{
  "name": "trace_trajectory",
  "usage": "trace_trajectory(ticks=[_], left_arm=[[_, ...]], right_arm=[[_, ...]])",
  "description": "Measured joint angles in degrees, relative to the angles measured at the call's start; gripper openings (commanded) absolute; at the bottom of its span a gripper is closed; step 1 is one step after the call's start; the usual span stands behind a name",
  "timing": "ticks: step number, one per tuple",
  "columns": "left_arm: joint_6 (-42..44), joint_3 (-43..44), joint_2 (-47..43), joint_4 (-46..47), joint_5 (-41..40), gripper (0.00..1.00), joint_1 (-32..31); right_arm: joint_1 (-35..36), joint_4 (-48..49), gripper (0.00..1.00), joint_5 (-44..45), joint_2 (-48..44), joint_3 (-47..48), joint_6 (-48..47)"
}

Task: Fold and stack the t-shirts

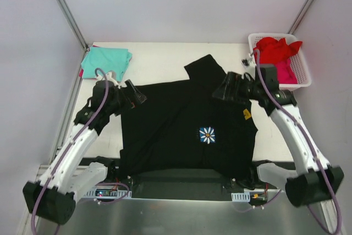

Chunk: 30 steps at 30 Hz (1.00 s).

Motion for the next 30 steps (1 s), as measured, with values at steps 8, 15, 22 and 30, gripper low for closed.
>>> trace_trajectory(ticks=[8, 15, 22, 30], left_arm=[[2.08, 3.89, 24.22, 18.08, 5.2, 0.99, 0.0], [4.44, 16.63, 40.81, 24.04, 6.73, 0.99, 0.02], [6.6, 21.4, 48.98, 25.18, 7.52, 0.99, 0.02], [11.13, 23.98, 49.37, 23.26, 2.73, 0.99, 0.02]], right_arm=[[-3.54, 16.35, 0.96, -14.19, 27.17, 15.08, -0.7], [-8.33, 22.16, 0.96, -21.94, 46.51, 23.69, 1.09], [-11.52, 22.25, 0.96, -25.16, 59.65, 32.54, 1.46], [-10.01, 5.7, 0.96, -15.45, 69.42, 52.48, -6.43]])
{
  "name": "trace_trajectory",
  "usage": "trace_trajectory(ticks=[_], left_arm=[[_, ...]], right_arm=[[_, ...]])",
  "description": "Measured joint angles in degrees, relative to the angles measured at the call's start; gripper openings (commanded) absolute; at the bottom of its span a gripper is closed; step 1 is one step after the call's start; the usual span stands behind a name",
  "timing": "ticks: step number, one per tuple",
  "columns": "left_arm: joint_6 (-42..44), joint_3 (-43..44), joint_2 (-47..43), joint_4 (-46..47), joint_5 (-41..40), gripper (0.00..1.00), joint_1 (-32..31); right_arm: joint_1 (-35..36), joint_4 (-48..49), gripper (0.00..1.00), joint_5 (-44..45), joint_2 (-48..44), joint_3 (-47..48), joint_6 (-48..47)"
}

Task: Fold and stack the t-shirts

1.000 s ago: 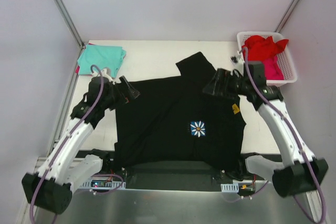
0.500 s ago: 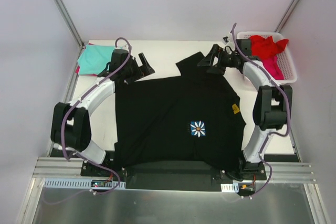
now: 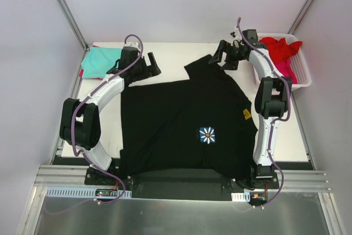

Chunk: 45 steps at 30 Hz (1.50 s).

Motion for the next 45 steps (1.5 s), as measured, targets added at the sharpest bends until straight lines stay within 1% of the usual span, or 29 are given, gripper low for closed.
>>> trace_trajectory(ticks=[4, 6, 9, 11, 16, 21, 27, 37, 45], left_arm=[[2.01, 1.46, -0.26, -0.68, -3.43, 0.99, 0.0], [2.54, 1.44, -0.48, -1.55, -4.81, 0.99, 0.0], [2.8, 1.44, -0.79, -2.67, -5.9, 0.99, 0.0], [2.82, 1.2, -1.38, -3.17, -6.32, 0.99, 0.0], [3.1, 1.16, -2.54, -3.23, -6.54, 0.99, -0.02], [3.21, 1.33, -2.82, -3.91, -6.91, 0.99, -0.11], [3.15, 1.05, -5.14, -4.98, -7.3, 0.99, -0.11], [2.97, -0.9, -10.43, -5.86, -7.45, 0.99, -0.11], [2.97, -0.9, -12.31, -6.4, -7.56, 0.99, -0.11]], right_arm=[[3.41, -9.79, 0.96, 9.18, 3.45, 11.26, -4.37], [5.03, -13.7, 0.96, 12.44, 5.4, 16.48, -5.77], [6.86, -16.55, 0.96, 15.47, 7.56, 20.48, -6.99], [7.19, -17.18, 0.96, 16.24, 7.98, 19.71, -7.15], [6.58, -16.17, 0.96, 15.17, 8.98, 14.27, -7.06], [5.99, -15.91, 0.96, 13.64, 12.02, 15.02, -6.8], [5.55, -14.64, 0.96, 11.26, 13.55, 15.89, -5.46], [2.82, -9.27, 0.96, 5.53, 16.87, 17.38, -0.39], [1.64, -7.21, 0.96, 4.33, 17.42, 17.46, 2.27]])
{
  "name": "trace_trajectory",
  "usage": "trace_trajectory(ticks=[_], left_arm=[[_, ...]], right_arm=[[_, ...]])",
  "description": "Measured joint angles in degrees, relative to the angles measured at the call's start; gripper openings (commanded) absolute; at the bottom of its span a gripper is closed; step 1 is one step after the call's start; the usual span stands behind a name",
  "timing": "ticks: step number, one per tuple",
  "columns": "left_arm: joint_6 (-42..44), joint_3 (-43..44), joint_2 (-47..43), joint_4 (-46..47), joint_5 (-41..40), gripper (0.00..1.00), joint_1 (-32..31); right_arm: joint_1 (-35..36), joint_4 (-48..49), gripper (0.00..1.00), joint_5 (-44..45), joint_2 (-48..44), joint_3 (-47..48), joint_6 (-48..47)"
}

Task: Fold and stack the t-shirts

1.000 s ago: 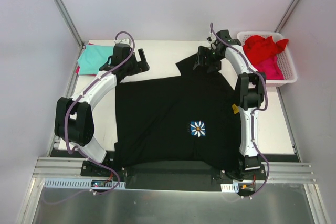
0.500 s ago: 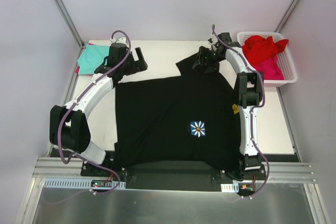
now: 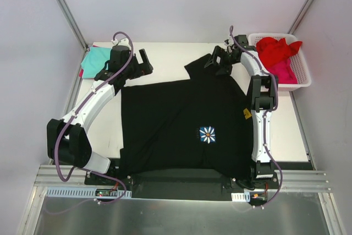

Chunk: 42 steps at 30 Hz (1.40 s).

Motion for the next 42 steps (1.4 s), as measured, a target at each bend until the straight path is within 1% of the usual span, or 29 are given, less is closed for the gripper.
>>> trace_trajectory(ticks=[4, 11, 16, 17, 19, 21, 23, 25, 28, 31, 33, 34, 36, 42], left_arm=[[0.0, 0.0, -0.17, -0.04, -0.09, 0.99, 0.0], [0.28, 0.0, -0.59, -1.18, -1.29, 0.99, -0.02], [0.9, 0.0, -1.01, -1.95, -2.16, 0.99, 0.0], [0.92, 0.0, -1.01, -1.95, -2.21, 0.99, 0.0], [1.01, 0.0, -0.98, -2.1, -2.19, 0.99, 0.0], [1.44, 0.26, -0.7, -2.93, -2.12, 0.99, 0.0], [2.25, 2.12, 0.83, -5.66, -2.08, 0.99, -0.07], [3.06, 4.72, 3.23, -8.61, -2.1, 0.99, -0.31], [3.87, 7.04, 6.43, -13.55, -2.19, 0.99, -0.39], [4.28, 7.43, 8.76, -18.56, -1.79, 0.99, -0.55], [4.31, 7.43, 9.88, -20.85, -1.4, 0.99, -0.74], [4.26, 7.41, 10.32, -21.77, -1.29, 0.99, -1.01], [3.96, 6.91, 10.6, -22.77, -1.4, 0.99, -1.53], [2.19, 4.55, 10.6, -23.47, -3.61, 0.99, -3.39]], right_arm=[[-0.26, 0.83, 0.96, -0.37, 1.49, 2.29, 1.11], [-1.31, 5.64, 0.96, -0.61, 3.98, 5.51, 3.21], [-2.36, 9.18, 0.96, -1.25, 4.0, 5.07, 4.37], [-2.54, 10.01, 0.96, -1.51, 3.45, 4.04, 4.37], [-2.86, 11.41, 0.96, -1.66, 0.44, -1.16, 4.2], [-2.91, 10.54, 0.96, -1.55, -3.91, -6.86, 3.5], [-2.47, 8.76, 0.96, -0.83, -8.96, -10.99, 2.34], [-1.29, 6.45, 0.96, 1.4, -16.33, -15.58, 0.81], [2.08, 2.95, 0.96, 7.76, -29.57, -23.17, -0.7], [7.89, -0.57, 0.96, 17.84, -43.74, -31.95, -2.01], [12.13, -3.89, 0.96, 23.98, -49.42, -35.85, -2.56], [13.97, -6.27, 0.96, 26.67, -50.73, -37.03, -2.82], [16.06, -10.12, 0.96, 31.93, -50.14, -38.56, -3.13], [16.65, -13.53, 0.96, 43.6, -41.68, -47.65, -2.86]])
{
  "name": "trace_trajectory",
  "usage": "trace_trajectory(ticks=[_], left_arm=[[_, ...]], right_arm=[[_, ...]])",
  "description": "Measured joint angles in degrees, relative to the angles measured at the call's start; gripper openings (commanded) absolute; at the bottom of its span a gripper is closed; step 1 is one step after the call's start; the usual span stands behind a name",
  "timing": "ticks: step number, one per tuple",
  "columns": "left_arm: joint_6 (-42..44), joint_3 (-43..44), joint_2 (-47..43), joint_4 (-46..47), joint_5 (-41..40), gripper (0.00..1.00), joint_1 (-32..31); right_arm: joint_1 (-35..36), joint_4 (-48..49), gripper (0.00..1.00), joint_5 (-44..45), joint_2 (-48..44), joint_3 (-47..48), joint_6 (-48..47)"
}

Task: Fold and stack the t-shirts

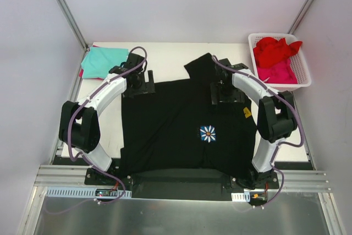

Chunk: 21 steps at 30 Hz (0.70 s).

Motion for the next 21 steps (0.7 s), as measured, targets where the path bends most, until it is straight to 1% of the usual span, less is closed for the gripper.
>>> trace_trajectory(ticks=[6, 11, 15, 21], left_arm=[[-0.85, -1.64, 0.0, 1.66, -3.91, 0.99, -1.05], [-0.87, -2.69, 0.04, 4.68, -4.66, 0.99, -1.07], [-1.18, -2.69, 0.63, 8.28, -4.94, 0.99, -1.05], [-2.78, -2.69, 4.83, 12.02, -4.11, 0.99, -1.05]], right_arm=[[-0.09, 0.44, 0.96, 5.07, 3.28, -0.79, 0.22], [-0.35, 1.16, 0.96, 6.27, 5.75, 4.02, 0.15], [-1.36, 4.72, 0.96, 4.79, 6.78, 5.68, 0.09], [-5.16, 7.98, 0.96, 0.96, 9.03, 7.56, 0.09]])
